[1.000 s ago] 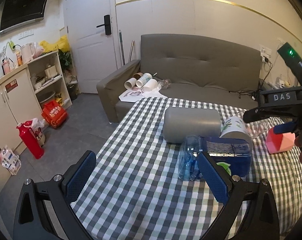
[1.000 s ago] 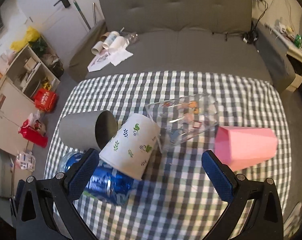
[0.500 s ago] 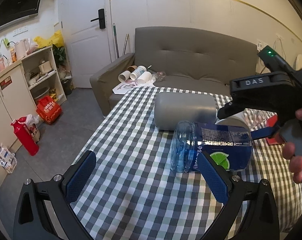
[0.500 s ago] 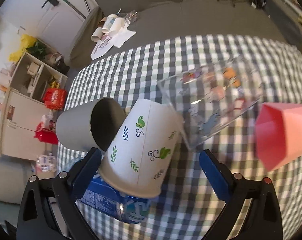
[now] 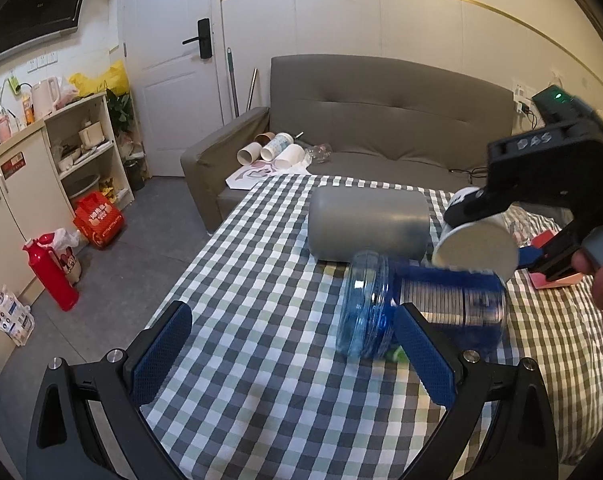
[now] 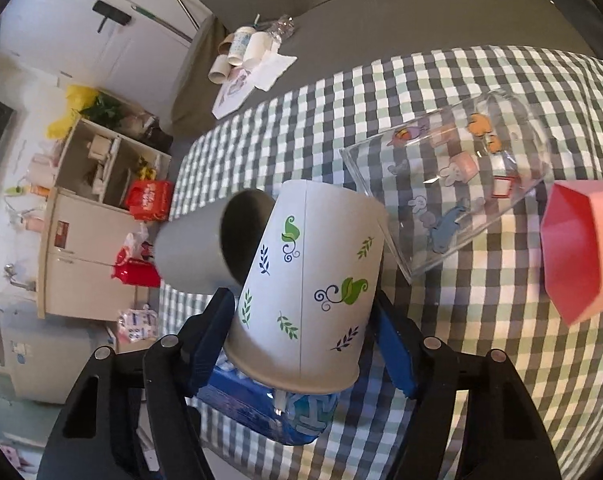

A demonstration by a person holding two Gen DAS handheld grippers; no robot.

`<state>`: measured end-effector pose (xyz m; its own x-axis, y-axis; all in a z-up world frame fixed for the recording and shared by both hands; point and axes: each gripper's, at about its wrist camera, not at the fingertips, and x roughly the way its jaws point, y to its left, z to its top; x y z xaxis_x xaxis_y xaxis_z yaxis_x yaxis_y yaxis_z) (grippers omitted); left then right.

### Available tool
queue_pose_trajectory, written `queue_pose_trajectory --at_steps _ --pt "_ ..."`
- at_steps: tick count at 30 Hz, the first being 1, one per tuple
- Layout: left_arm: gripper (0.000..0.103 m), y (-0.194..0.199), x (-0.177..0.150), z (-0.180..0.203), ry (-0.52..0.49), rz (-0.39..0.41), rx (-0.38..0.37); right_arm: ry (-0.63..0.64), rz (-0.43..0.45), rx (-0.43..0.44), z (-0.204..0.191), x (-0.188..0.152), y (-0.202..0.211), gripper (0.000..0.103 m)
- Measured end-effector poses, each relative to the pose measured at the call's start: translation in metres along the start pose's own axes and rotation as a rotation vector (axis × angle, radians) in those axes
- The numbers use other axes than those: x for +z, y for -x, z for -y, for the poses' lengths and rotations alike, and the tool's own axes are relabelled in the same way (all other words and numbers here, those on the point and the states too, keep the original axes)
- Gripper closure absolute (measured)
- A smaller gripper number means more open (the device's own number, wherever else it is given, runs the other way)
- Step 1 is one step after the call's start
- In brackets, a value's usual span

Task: Flip cup upside down
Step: 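Reach the right gripper to the white leaf-print cup and grasp its rim, then lift the white cup with the right gripper and turn it upright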

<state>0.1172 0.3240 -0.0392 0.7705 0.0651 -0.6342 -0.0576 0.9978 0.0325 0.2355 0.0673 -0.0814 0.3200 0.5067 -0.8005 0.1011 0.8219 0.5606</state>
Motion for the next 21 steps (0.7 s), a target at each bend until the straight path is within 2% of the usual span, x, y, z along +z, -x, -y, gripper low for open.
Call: queue_pose_trajectory --at_steps 5,12,17,21 --pt "0.000 0.008 0.002 -0.002 -0.003 0.004 0.007 -0.001 0.020 0.057 -0.006 -0.008 0.023 0.034" --pt "0.000 0.027 0.006 -0.004 0.004 0.021 0.011 0.100 0.100 0.080 -0.029 -0.030 0.091 0.034" --pt "0.000 0.035 -0.003 0.002 -0.017 0.020 0.022 0.198 0.116 0.002 -0.026 -0.062 0.121 0.034" --pt "0.000 0.041 -0.011 0.011 -0.048 0.023 0.023 0.226 0.073 -0.065 -0.002 -0.091 0.118 0.034"
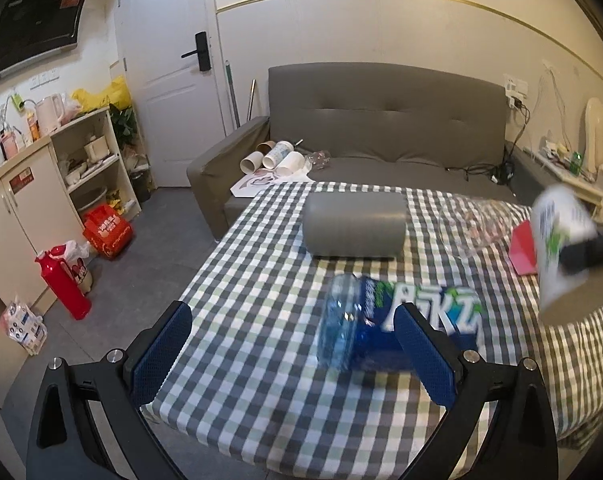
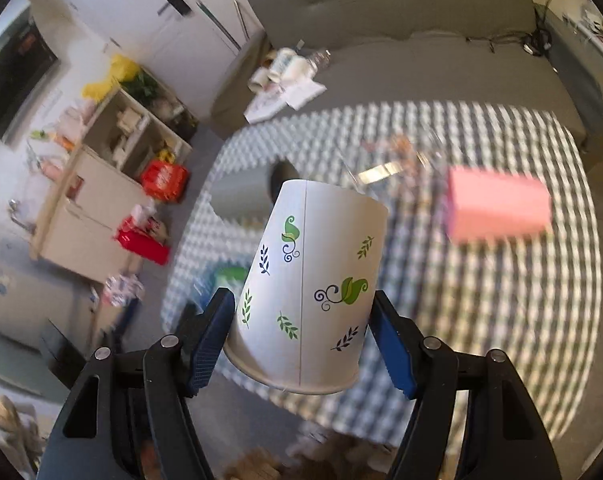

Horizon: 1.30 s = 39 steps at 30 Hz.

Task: Flip cup upside down
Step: 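Lift the white cup with the right gripper and turn it upright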

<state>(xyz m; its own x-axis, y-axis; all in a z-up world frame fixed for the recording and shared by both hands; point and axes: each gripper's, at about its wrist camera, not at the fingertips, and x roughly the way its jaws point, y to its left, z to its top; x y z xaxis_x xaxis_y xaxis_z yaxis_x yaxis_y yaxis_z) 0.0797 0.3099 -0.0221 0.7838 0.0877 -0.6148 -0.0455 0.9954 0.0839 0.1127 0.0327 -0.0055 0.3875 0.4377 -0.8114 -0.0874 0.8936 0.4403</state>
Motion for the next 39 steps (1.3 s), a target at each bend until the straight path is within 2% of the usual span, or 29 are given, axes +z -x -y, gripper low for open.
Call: queue_pose_trajectory --at_steps 3,9,15,20,28,32,36,39 --pt "0.000 0.004 -0.005 0.006 -0.016 -0.002 -0.001 0.012 -0.035 -0.053 0.016 -0.021 -0.014 0.034" --pt "0.000 0.007 -0.012 0.014 -0.030 -0.011 -0.007 0.020 -0.076 -0.098 0.036 -0.041 -0.041 0.034" --pt "0.000 0.002 -0.012 0.024 -0.039 -0.023 -0.029 0.054 -0.066 -0.152 0.041 -0.037 -0.050 0.034" --pt "0.000 -0.001 -0.013 0.032 -0.045 -0.034 -0.051 0.062 -0.053 -0.164 0.039 -0.035 -0.053 0.034" --pt "0.000 0.000 -0.015 0.028 -0.035 -0.043 -0.050 0.101 -0.023 -0.229 0.032 -0.033 -0.057 0.034" --pt "0.000 0.004 -0.014 0.025 -0.025 -0.055 -0.062 0.106 -0.002 -0.259 0.031 -0.034 -0.052 0.020" --pt "0.000 0.013 -0.012 0.025 -0.025 -0.066 -0.075 0.134 0.047 -0.277 0.028 -0.036 -0.036 0.020" --pt "0.000 0.024 -0.004 0.028 -0.030 -0.061 -0.097 0.154 0.094 -0.282 0.026 -0.040 -0.017 0.015"
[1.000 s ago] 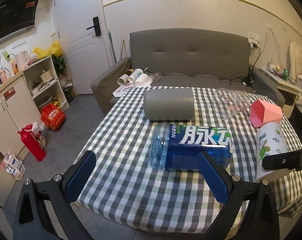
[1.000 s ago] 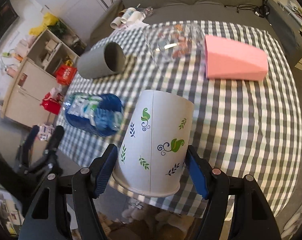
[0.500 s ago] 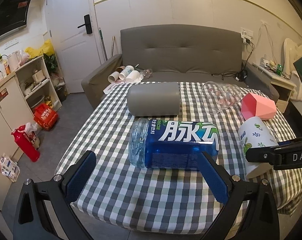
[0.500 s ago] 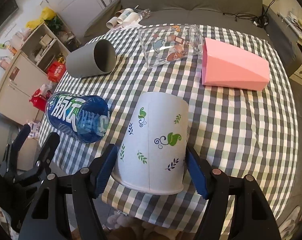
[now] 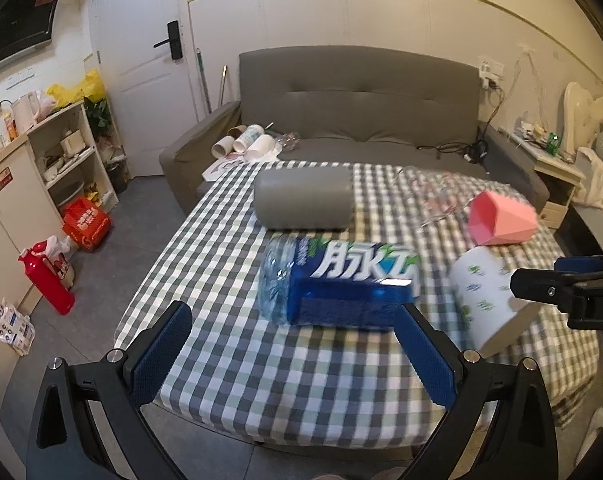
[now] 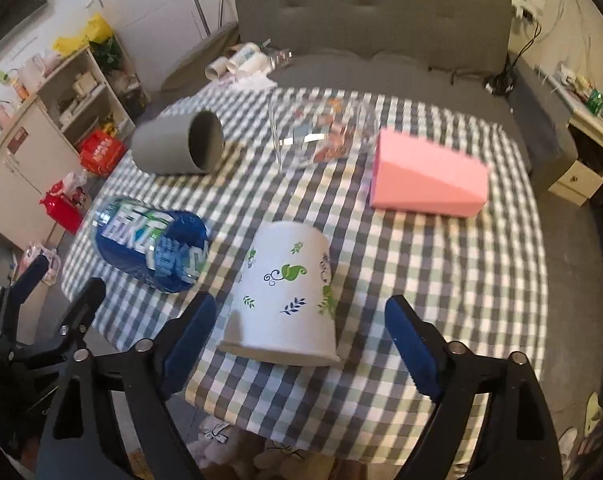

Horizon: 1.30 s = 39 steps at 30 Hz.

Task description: Flip cup upside down

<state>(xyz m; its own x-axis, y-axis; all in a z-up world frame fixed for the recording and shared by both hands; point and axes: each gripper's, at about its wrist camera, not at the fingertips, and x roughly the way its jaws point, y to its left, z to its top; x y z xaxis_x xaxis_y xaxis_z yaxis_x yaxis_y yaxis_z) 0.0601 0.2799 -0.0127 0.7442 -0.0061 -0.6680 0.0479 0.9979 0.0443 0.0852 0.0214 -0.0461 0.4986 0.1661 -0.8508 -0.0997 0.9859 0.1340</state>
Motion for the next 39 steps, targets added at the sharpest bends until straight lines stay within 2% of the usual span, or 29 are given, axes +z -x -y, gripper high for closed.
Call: queue_pose_trajectory --at_steps 5,9,12,15,17,21,27,33,37,39 --pt "0.000 0.021 0.023 0.013 -0.001 0.018 -0.064 0.058 0.095 -0.069 0.006 -0.008 0.035 0.013" --pt "0.000 0.030 0.048 0.033 -0.006 -0.008 -0.135 0.034 0.152 -0.090 0.025 -0.014 0.062 0.013" --pt "0.000 0.025 0.062 0.057 -0.025 -0.064 -0.136 -0.003 0.183 -0.112 0.046 -0.015 0.076 0.013" --pt "0.000 0.016 0.069 0.087 -0.081 -0.087 -0.131 -0.011 0.200 -0.135 0.066 -0.014 0.084 0.013" --pt "0.000 0.008 0.068 0.101 -0.103 -0.104 -0.129 -0.016 0.206 -0.159 0.077 -0.013 0.084 0.013" --pt "0.000 -0.027 0.067 0.121 -0.090 -0.217 -0.140 -0.044 0.204 -0.191 0.099 -0.011 0.078 0.013" --pt "0.000 -0.065 0.068 0.138 -0.100 -0.323 -0.156 -0.086 0.175 -0.191 0.115 -0.012 0.054 0.013" --pt "0.001 -0.096 0.065 0.147 -0.114 -0.417 -0.178 -0.088 0.143 -0.175 0.116 -0.013 0.032 0.013" --pt "0.001 -0.107 0.064 0.151 -0.148 -0.444 -0.169 -0.073 0.127 -0.155 0.111 -0.013 0.020 0.013" --pt "0.007 -0.112 0.064 0.150 -0.139 -0.464 -0.179 -0.054 0.124 -0.150 0.106 -0.013 0.015 0.013"
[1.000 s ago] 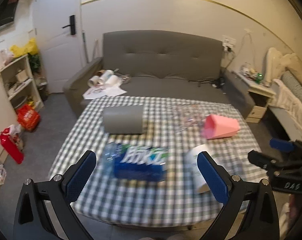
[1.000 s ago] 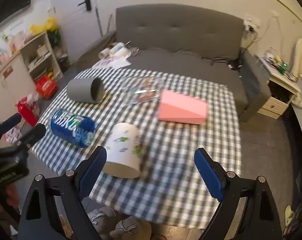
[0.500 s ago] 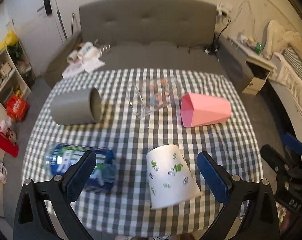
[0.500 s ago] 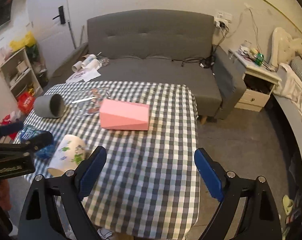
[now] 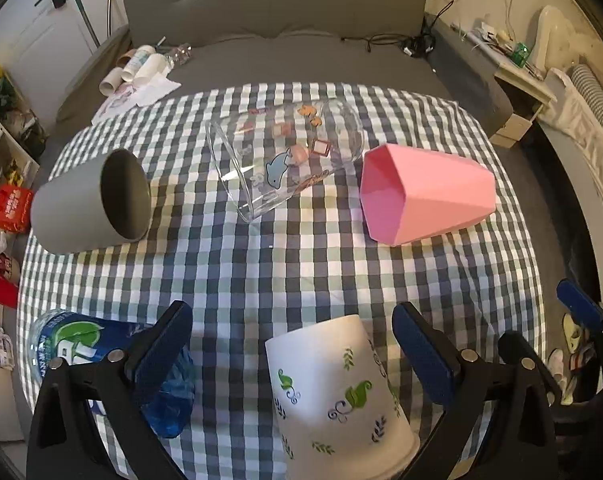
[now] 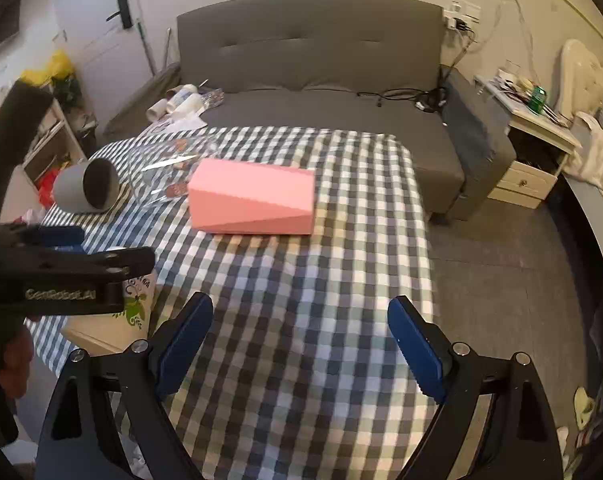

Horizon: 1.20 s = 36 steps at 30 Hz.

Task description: Flip cup upside down

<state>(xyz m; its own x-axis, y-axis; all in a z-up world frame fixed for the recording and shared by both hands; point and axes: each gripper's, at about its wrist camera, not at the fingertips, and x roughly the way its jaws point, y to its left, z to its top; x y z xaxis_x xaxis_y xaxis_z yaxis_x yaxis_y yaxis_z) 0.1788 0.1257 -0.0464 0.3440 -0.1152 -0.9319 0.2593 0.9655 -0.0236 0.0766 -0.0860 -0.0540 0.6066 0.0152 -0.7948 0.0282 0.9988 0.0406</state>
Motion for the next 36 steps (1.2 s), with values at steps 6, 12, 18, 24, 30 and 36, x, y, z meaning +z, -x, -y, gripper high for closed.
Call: queue_pose_trajectory --at_steps 6,12,18,24,30,36 --pt "0.030 -0.011 0.003 -0.008 0.029 -0.060 -0.031 0.032 0.021 -0.051 -0.003 -0.002 -0.002 0.013" --pt "0.031 -0.008 0.004 -0.009 0.028 -0.102 -0.044 0.021 0.050 -0.078 0.003 -0.001 0.004 0.013" --pt "0.031 0.009 0.009 -0.003 -0.009 -0.083 -0.047 0.033 0.065 -0.092 0.002 -0.002 0.006 0.013" --pt "0.031 0.000 0.008 0.001 -0.047 -0.153 -0.012 0.025 0.069 -0.087 0.003 -0.003 0.007 0.013" --pt "0.031 -0.020 0.005 0.007 -0.031 -0.250 -0.040 0.040 0.081 -0.110 0.001 -0.005 0.009 0.013" --pt "0.040 -0.027 0.006 0.012 -0.029 -0.253 -0.068 0.061 0.102 -0.114 -0.003 -0.005 0.011 0.013"
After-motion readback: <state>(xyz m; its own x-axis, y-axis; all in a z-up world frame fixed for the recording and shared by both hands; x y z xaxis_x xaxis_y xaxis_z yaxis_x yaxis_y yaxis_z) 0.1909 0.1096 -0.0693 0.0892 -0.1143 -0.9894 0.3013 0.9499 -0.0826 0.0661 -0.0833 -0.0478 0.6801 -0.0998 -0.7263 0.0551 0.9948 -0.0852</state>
